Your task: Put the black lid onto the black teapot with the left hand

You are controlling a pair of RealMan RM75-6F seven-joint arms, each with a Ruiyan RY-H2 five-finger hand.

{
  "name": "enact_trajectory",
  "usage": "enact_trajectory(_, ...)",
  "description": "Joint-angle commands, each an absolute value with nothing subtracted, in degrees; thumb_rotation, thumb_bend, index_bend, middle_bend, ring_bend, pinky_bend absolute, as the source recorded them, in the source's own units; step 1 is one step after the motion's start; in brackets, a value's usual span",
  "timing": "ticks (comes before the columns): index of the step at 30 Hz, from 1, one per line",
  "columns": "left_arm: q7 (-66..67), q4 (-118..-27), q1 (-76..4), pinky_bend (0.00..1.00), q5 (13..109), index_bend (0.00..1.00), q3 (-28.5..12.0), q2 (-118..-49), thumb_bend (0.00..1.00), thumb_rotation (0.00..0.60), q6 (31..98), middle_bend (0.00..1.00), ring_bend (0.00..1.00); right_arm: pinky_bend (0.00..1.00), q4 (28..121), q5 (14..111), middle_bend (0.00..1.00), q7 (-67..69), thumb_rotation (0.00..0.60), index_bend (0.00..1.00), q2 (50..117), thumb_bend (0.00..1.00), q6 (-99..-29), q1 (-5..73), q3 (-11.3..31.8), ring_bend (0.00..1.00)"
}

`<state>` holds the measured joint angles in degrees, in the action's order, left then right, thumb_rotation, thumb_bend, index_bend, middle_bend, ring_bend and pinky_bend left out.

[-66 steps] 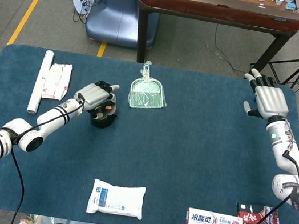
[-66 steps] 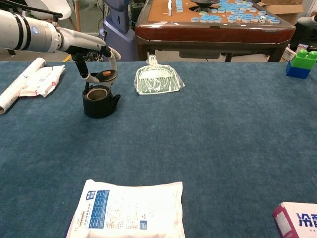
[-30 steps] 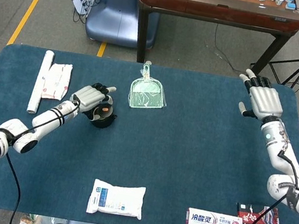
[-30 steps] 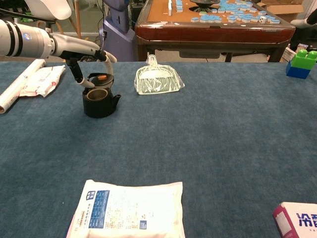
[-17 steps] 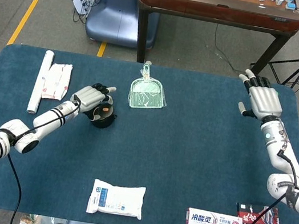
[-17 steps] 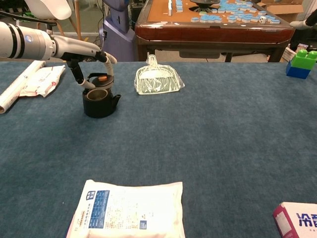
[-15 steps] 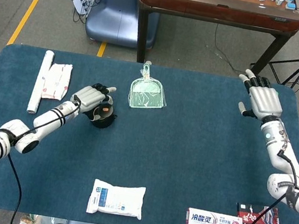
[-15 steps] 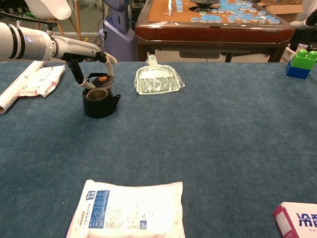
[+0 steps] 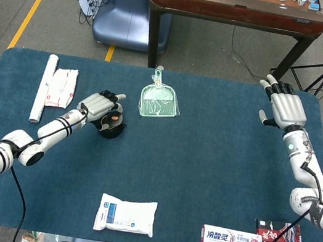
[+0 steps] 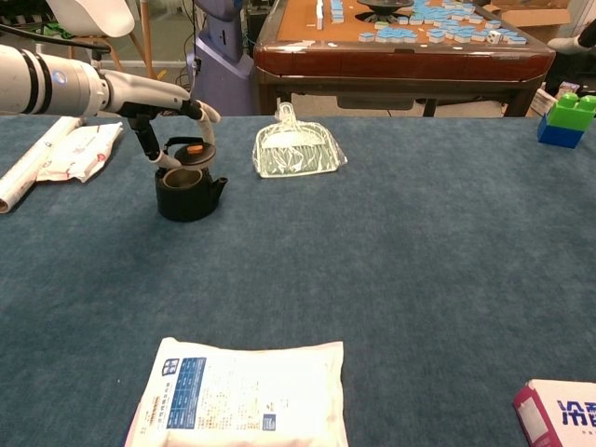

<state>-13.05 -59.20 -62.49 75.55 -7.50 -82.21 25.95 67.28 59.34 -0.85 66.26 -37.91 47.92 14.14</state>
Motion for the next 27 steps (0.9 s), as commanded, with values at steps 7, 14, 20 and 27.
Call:
enact_trajectory(7,-12.31,-59.28,-62.40,0.00,74.60,0.24,-7.55,-82.15,0.31,0.600,25.59,0.00,0.00,0.00,67.27,59.53,0.00,-0.64,0.600,0.00,66.16,0.45,-37.96,47.88,14.22,0.00)
enact_trajectory(14,-11.88,-59.76,-62.17,0.00,74.44,0.24,-7.61,-81.97,0.31,0.600,26.06,0.00,0.00,0.00,67.34,59.47,0.00,-0.78,0.600,0.00,66.23,0.45,-38.04,47.90,14.25,0.00)
enact_trajectory(20,-11.34,-60.56,-61.87,0.00,74.10,0.24,-7.70,-81.47,0.31,0.600,26.55,0.00,0.00,0.00,67.26,59.52,0.00,-0.74,0.600,0.00,66.33,0.45,-38.08,47.91,14.27,0.00)
enact_trajectory(27,-9.68,-64.33,-60.26,0.00,72.92,0.24,-7.70,-79.13,0.31,0.600,28.69,0.00,0.00,0.00,67.39,60.13,0.00,-0.15,0.600,0.00,66.34,0.45,-38.29,47.82,14.35,0.00)
